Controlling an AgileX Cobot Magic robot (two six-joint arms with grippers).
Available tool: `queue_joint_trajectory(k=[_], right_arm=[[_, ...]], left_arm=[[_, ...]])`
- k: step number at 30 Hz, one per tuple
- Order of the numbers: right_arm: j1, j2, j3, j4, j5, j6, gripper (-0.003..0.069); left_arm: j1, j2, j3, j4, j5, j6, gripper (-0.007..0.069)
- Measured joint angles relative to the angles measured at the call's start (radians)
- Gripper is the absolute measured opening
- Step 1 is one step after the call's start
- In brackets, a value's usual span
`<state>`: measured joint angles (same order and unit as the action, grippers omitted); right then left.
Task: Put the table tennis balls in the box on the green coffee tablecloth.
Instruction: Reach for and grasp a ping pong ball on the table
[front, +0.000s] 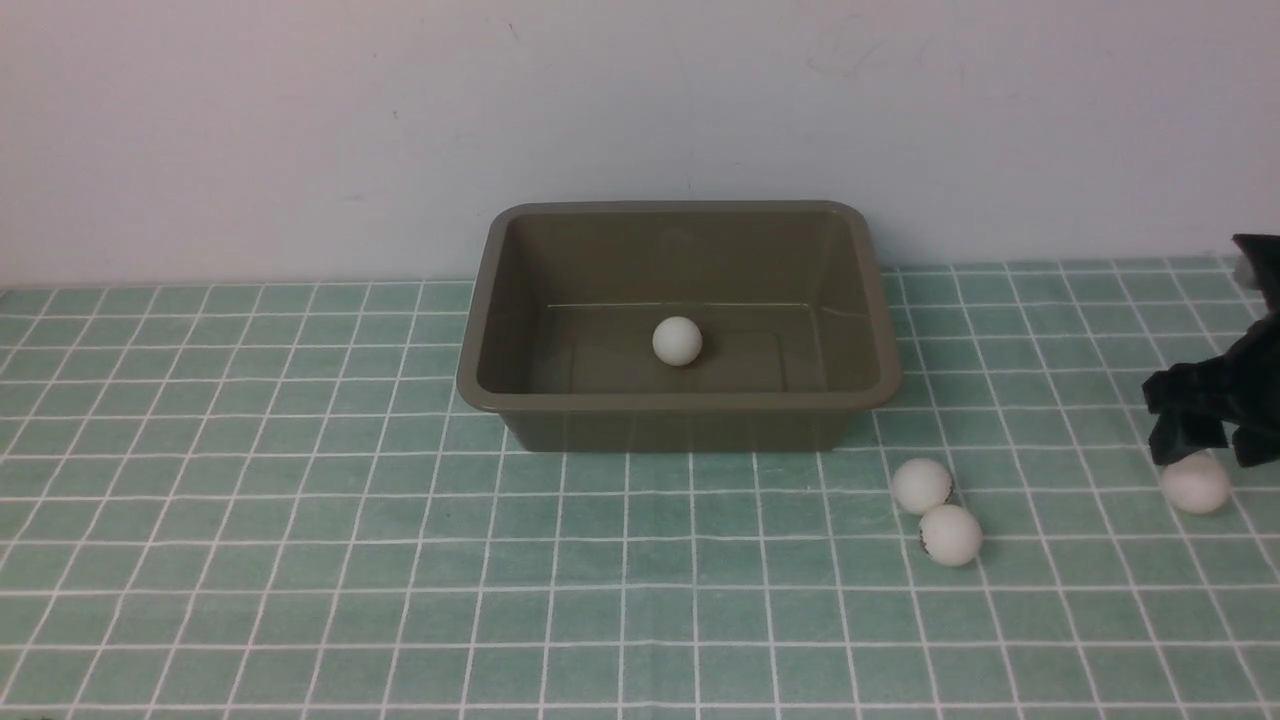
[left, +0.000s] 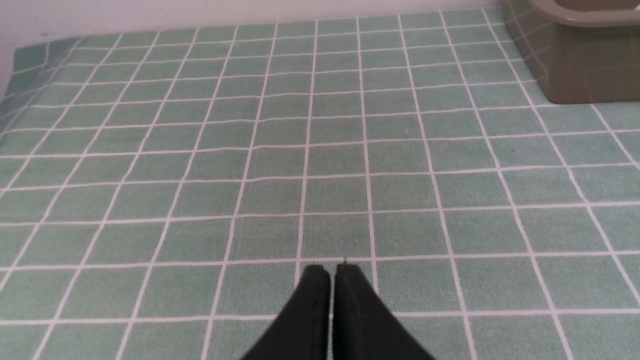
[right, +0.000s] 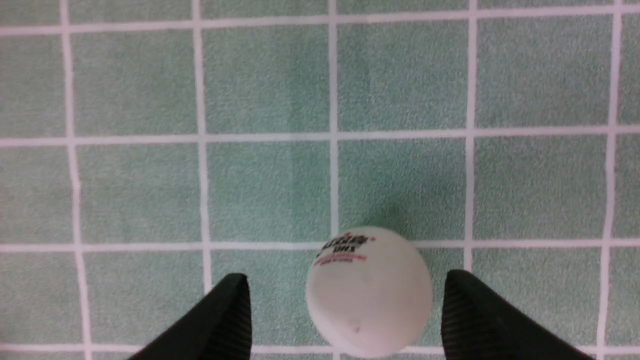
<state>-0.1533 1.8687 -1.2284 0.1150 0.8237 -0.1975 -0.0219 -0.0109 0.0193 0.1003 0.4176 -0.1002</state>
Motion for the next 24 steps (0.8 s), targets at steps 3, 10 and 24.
queue_joint_trajectory(k=[3,10,24], right_arm=[[0.000,0.023,-0.014,-0.004,0.002,0.000,0.0461],[0.000,0.085,-0.060,-0.012,0.031,0.012,0.0428],[0.000,0.113,-0.103,-0.003,0.117,0.018,0.0357]], left_arm=[[0.000,0.000,0.000,0.000,0.000,0.000,-0.0004],[0.000,0.000,0.000,0.000,0.000,0.000,-0.0004],[0.000,0.000,0.000,0.000,0.000,0.000,-0.0004]])
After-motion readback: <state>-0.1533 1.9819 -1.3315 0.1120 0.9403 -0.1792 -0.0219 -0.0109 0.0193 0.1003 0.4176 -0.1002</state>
